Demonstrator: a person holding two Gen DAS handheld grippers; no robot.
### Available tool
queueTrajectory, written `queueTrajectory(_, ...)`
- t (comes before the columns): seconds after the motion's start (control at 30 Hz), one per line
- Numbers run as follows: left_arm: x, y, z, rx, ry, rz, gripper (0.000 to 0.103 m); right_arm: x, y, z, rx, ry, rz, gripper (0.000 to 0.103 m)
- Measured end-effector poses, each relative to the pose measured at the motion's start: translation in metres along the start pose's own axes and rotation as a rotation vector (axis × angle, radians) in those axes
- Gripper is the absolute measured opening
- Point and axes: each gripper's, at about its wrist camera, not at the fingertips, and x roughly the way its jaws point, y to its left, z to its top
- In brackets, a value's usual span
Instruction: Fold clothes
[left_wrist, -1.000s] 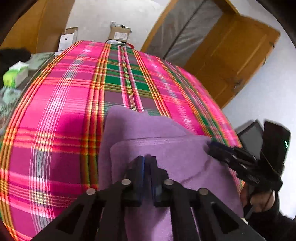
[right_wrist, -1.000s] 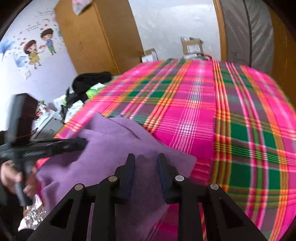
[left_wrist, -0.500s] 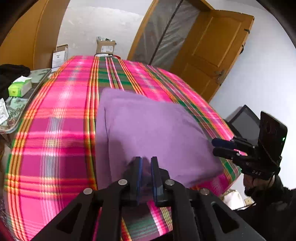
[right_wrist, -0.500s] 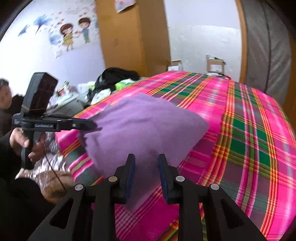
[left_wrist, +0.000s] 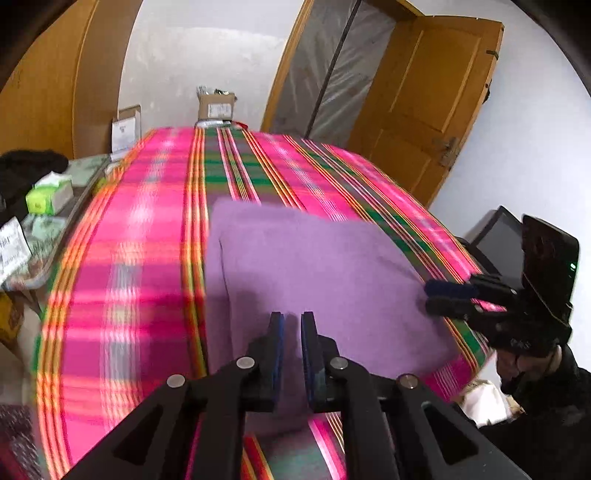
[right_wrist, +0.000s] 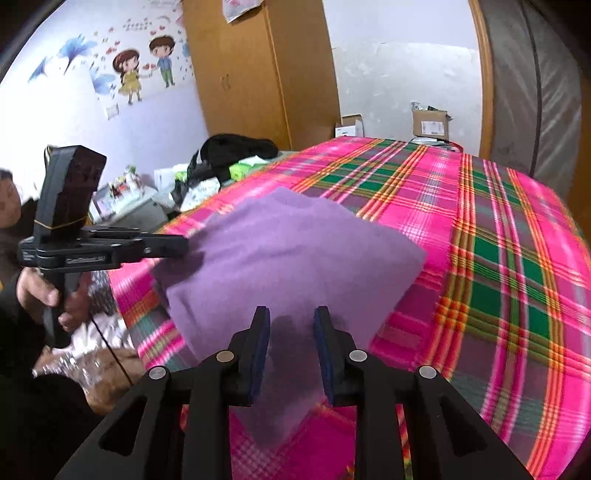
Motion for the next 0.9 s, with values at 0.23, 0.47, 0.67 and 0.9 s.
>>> queueTrajectory(0.23, 0.038, 0.010, 0.030, -0.024, 0.042, 0.014, 0.009, 0.026, -0.008, 0.029, -0.001, -0.010, -0.022, 0.024)
queueTrajectory(0.47, 0.041, 0.032, 0.023, -0.127, 0.051, -0.045, 0.009, 0.041, -0.031, 0.026, 0.111, 0.025, 0.009, 0.014)
queueTrajectory(0.67, 0.016, 0.031, -0.002, -0.130, 0.054, -0.031, 0.010, 0.022, -0.026, 0.003, 0.106, 0.025, 0.033, 0.016)
queueTrajectory(0.9, -0.006, 0.029, -0.017, -0.162, 0.042, -0.012, 0.013, 0.002, -0.019, 0.001, 0.099, 0.004, 0.036, 0.017)
